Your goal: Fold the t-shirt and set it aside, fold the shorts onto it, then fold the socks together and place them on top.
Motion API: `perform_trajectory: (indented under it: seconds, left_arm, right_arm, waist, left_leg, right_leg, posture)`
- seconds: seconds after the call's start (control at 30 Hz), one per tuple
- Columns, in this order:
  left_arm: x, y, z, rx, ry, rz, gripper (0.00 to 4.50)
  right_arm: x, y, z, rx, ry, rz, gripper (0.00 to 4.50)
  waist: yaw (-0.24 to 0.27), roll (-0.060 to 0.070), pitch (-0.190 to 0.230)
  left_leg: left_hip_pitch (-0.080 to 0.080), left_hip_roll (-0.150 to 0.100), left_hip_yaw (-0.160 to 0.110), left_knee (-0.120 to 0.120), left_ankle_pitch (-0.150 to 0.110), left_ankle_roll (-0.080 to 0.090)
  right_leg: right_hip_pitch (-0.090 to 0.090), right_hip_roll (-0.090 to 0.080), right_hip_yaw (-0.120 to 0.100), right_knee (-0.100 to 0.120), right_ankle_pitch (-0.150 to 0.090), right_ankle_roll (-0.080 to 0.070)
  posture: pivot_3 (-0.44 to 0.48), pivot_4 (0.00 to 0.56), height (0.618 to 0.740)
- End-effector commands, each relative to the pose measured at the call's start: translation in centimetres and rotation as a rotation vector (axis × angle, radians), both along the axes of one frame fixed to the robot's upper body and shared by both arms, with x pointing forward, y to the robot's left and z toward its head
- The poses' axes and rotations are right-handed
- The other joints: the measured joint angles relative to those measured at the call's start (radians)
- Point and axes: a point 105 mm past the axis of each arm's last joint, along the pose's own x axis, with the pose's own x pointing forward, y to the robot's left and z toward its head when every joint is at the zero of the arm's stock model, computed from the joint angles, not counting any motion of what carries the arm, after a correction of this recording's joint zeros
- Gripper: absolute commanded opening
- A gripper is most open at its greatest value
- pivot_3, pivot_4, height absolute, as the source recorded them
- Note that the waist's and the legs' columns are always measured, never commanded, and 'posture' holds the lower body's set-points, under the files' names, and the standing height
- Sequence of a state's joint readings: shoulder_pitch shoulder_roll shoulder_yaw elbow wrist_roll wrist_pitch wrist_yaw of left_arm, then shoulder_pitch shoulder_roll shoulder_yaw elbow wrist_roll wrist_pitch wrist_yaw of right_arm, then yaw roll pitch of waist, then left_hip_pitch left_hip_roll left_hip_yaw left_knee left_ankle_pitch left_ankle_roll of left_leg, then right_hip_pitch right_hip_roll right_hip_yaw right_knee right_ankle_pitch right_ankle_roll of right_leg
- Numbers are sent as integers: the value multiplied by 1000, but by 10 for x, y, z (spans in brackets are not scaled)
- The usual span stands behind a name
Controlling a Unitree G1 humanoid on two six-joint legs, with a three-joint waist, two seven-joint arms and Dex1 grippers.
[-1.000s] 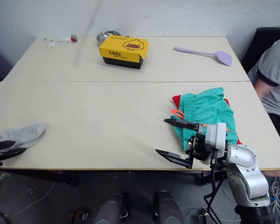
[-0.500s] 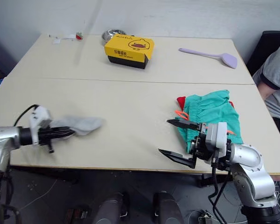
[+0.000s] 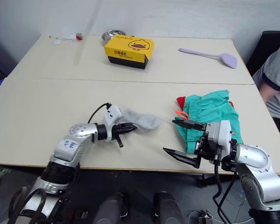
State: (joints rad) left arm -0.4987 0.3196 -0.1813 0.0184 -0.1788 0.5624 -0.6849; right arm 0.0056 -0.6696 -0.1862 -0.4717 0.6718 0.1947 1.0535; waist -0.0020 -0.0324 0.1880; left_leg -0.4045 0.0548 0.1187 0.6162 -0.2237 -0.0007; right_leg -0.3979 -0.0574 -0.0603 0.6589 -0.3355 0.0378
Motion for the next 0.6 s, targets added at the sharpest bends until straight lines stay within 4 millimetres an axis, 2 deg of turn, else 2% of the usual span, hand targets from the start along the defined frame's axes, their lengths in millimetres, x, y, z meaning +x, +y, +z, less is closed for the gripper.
perform_trajectory:
  seconds: [0.03, 0.1, 0.23, 0.37, 0.47, 0.53, 0.6]
  left_arm:
    - [-5, -13, 6, -21, -12, -28, 507]
    - [-8, -15, 9, -33, -16, -48, 982]
    - [-14, -4, 25, -83, -46, -116, 2288]
    - [-20, 17, 50, -157, -65, -182, 3513]
    - [-15, 42, 66, -193, -88, -178, 4450]
    - [-3, 65, 67, -149, -105, -114, 4450]
    - [11, 89, 63, -128, -63, -38, 4450]
  right_arm:
    - [-6, 2, 8, -1, -45, 0, 4500]
    - [-6, 2, 6, 1, -40, -3, 4500]
    - [-7, 1, 3, 8, -13, -9, 4500]
    - [-2, -3, 1, 34, 55, -37, 4500]
    - [9, 0, 1, 78, 159, -81, 4500]
    - [20, 5, -4, 99, 265, -134, 4500]
    - [37, 11, -20, 72, 398, -221, 4500]
  waist:
    - [0, 0, 0]
    - [-1, 0, 0]
    - [-1, 0, 0]
    - [-2, 0, 0]
    - [-2, 0, 0]
    - [-2, 0, 0]
    - [-3, 0, 0]
  left_leg:
    - [0, 0, 0, 0, 0, 0]
    - [0, 0, 0, 0, 0, 0]
    - [1, 0, 0, 0, 0, -1]
    - [1, 0, 0, 0, 0, -1]
    - [1, 0, 0, 0, 0, -1]
    - [2, 0, -1, 0, 0, -1]
    - [2, 0, -1, 0, 0, -1]
  right_leg:
    - [0, 0, 0, 0, 0, 0]
    - [0, 0, 0, 0, 0, 0]
    - [0, 0, 0, 0, 0, 0]
    - [1, 0, 0, 0, 0, 0]
    - [1, 0, 0, 0, 0, 0]
    - [1, 0, 0, 0, 0, 0]
    - [1, -1, 0, 0, 0, 0]
  posture:
    - [0, 150, 740]
    - [0, 150, 740]
    - [0, 150, 740]
    - [0, 150, 740]
    - [0, 150, 740]
    - [0, 150, 740]
    - [0, 150, 740]
